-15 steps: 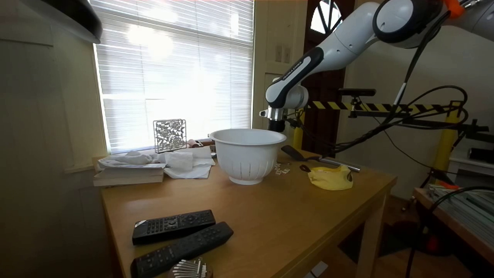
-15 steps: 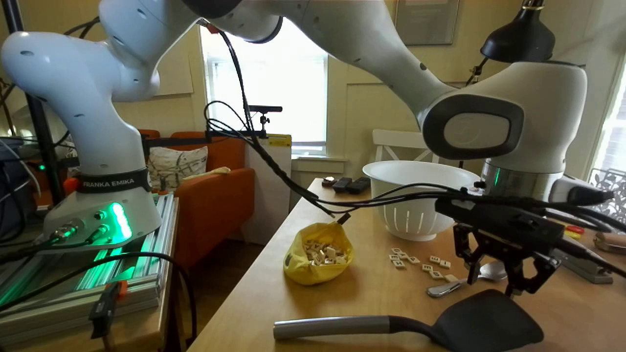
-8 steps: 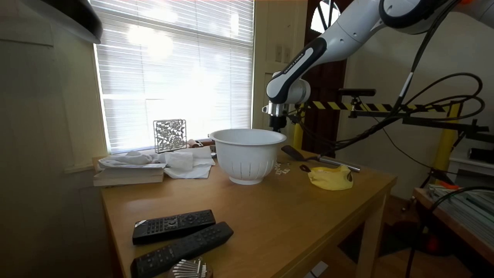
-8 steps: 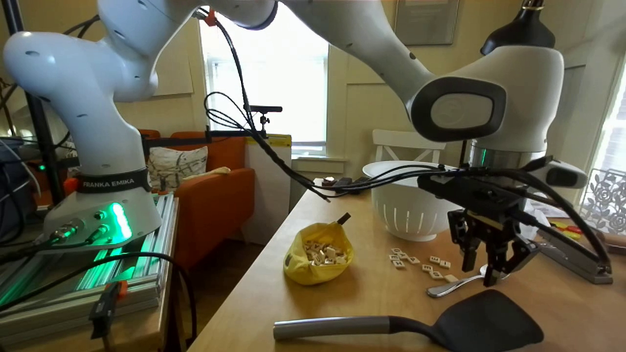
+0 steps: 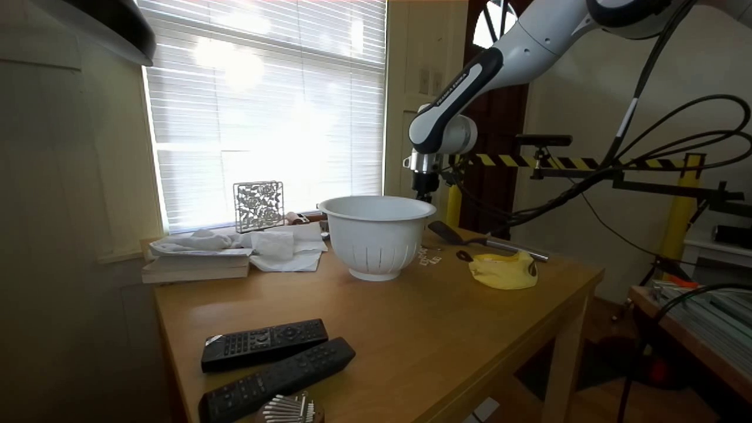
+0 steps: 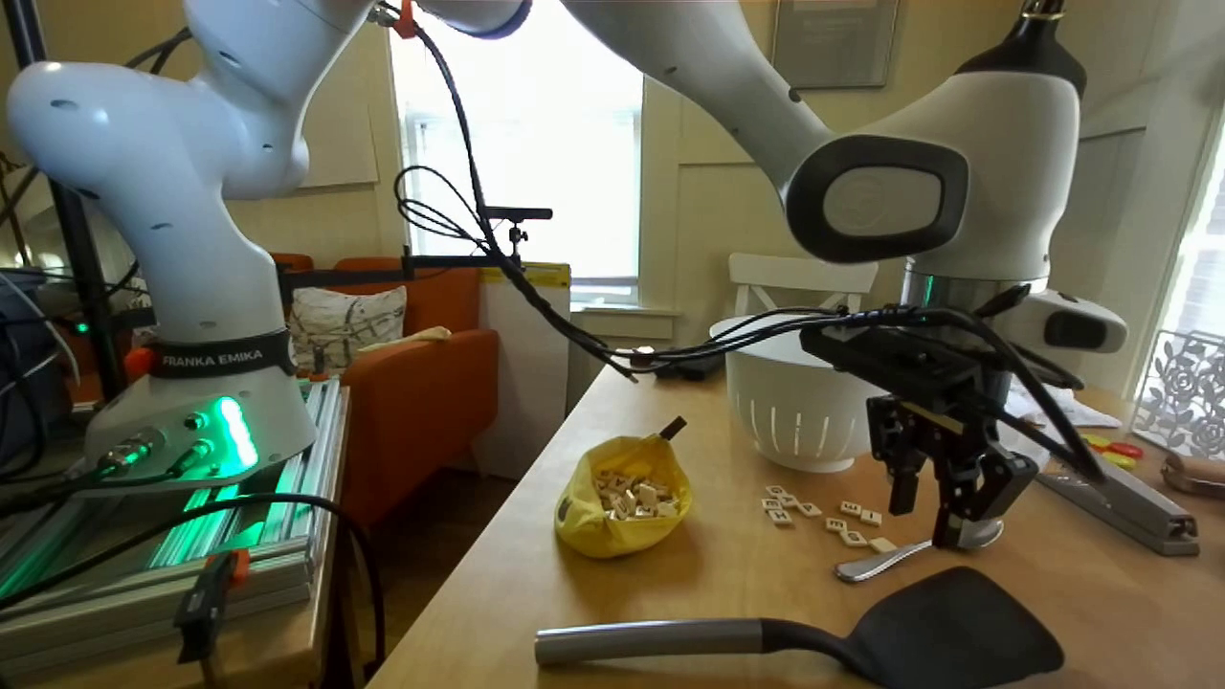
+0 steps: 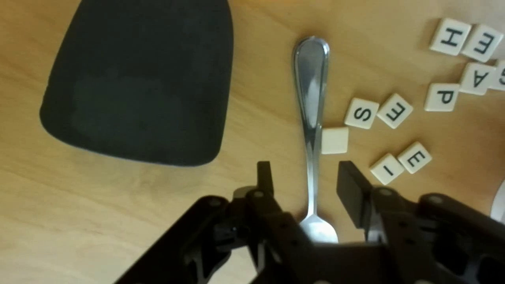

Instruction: Put the silver spoon in the white colander.

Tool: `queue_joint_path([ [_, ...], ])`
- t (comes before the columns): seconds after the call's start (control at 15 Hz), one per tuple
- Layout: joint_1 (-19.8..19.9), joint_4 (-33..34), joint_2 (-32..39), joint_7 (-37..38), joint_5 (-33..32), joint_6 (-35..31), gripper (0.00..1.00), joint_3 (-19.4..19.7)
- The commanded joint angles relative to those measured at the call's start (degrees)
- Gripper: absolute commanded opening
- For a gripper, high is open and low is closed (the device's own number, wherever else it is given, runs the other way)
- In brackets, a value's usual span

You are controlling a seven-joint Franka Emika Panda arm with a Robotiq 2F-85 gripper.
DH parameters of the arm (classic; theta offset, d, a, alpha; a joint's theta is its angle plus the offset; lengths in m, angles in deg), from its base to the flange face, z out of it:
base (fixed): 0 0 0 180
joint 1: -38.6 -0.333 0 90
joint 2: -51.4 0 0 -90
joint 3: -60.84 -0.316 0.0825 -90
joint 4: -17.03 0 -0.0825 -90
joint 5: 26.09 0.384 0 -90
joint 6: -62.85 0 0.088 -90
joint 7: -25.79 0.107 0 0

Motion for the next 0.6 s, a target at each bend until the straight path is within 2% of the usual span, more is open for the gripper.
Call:
queue_joint_path([
  [0.0, 0.10, -3.67, -1.43, 1.33, 0.16, -2.43, 0.47, -0.99],
  [0.33, 1.66, -3.93, -0.57, -0.09, 1.59, -4.56, 0.53, -3.62],
  [0.53, 2.03, -3.51, 0.22, -0.34, 1.39, -7.50, 0.50, -4.53],
])
